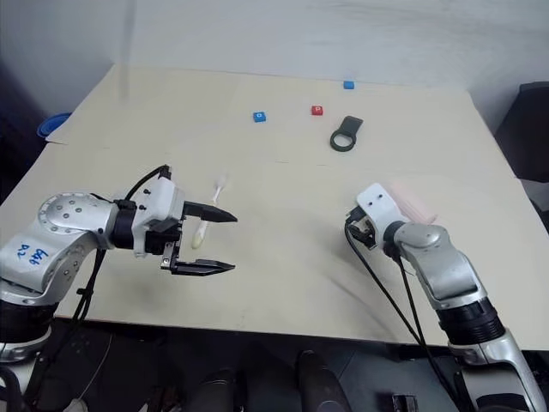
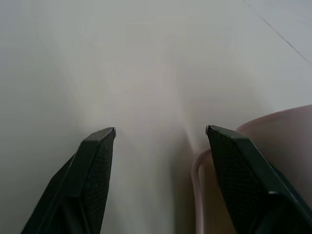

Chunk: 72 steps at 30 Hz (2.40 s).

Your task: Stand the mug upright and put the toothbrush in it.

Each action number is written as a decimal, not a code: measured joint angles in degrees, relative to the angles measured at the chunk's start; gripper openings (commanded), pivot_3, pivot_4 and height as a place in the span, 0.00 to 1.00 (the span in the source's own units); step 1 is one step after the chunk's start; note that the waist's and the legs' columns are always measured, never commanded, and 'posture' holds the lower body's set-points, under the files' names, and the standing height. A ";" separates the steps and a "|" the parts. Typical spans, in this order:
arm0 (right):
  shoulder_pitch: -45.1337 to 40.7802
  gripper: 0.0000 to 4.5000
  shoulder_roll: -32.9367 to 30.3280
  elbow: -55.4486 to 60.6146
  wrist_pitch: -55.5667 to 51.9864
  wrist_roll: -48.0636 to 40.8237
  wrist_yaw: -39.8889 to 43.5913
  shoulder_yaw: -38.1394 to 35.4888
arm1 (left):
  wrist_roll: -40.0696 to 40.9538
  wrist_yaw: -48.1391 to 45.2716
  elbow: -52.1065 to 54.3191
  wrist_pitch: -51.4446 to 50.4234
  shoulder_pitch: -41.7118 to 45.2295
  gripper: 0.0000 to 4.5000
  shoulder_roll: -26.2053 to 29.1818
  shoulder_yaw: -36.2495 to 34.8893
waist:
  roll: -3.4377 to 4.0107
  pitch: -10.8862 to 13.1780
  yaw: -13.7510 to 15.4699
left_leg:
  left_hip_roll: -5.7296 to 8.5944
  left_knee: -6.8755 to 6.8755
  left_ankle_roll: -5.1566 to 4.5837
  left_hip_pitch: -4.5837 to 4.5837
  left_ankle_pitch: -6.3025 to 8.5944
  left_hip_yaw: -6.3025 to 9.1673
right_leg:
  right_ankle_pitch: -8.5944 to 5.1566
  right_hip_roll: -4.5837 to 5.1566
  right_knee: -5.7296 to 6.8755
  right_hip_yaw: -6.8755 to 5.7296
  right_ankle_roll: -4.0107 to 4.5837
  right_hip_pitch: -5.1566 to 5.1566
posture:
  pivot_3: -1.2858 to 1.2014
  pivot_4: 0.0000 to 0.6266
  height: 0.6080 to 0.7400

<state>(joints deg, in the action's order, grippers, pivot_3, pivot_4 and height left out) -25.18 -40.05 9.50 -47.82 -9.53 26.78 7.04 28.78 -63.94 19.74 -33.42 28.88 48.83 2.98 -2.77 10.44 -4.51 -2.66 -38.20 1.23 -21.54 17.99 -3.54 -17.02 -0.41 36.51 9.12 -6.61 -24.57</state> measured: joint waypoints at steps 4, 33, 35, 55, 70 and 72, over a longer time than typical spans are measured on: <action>4.24 0.68 -0.69 6.38 -5.15 -0.14 -0.45 -2.88 | -0.01 0.08 0.18 0.07 -0.08 1.00 0.42 -0.25 | 0.02 0.01 -0.17 | 0.02 0.00 0.00 0.00 0.00 -0.01 | 0.00 -0.02 0.03 0.03 -0.01 -0.02 | 0.52 0.24 1.00; -4.69 0.28 2.79 -12.29 1.60 -0.02 3.57 -5.13 | -2.42 -1.92 -3.00 2.59 6.61 1.00 -0.77 1.60 | 0.05 0.03 -0.62 | 0.04 0.03 -0.03 0.07 -0.02 -0.10 | 0.01 -0.08 0.06 0.09 -0.04 -0.03 | 0.52 0.24 1.00; -4.53 0.14 2.42 -12.27 1.63 -0.19 4.72 -5.10 | -2.93 -1.94 -3.14 3.42 6.25 1.00 -0.73 1.60 | 0.05 0.03 -0.61 | 0.04 0.03 -0.03 0.07 -0.02 -0.10 | 0.01 -0.08 0.06 0.09 -0.04 -0.03 | 0.52 0.24 1.00; -6.71 0.00 25.15 -4.09 7.81 -14.34 11.21 -8.04 | -0.89 3.49 -1.89 -2.72 -2.56 1.00 2.87 -9.36 | 0.06 0.04 -3.52 | -0.12 0.05 0.02 0.17 -0.05 0.07 | -0.02 -0.06 0.55 0.00 0.05 -0.09 | 0.52 0.24 1.00; -10.41 0.00 41.61 -24.12 32.20 -12.43 13.29 -3.56 | 1.54 9.09 3.22 -7.56 -3.99 1.00 3.58 -13.06 | 0.19 0.11 -3.30 | 0.02 0.12 0.13 -0.07 -0.10 0.41 | -0.04 0.88 0.48 -1.13 0.07 -0.04 | 0.52 0.24 1.00; -7.85 0.20 40.57 -21.16 31.70 -12.96 14.01 -3.40 | 2.43 9.48 4.70 -8.34 -4.46 1.00 2.86 -11.76 | 0.20 0.12 -3.29 | 0.00 0.15 0.16 -0.08 -0.09 0.43 | -0.05 0.86 0.47 -1.14 0.08 -0.05 | 0.52 0.24 1.00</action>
<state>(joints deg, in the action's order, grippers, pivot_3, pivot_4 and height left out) -33.03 0.52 -11.67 -16.11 -22.49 40.79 3.64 31.21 -54.46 24.44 -41.76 24.42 51.69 -8.78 -2.58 10.56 -7.80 -2.66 -38.05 1.39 -21.62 17.90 -3.11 -17.07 0.45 36.99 7.97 -6.53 -24.62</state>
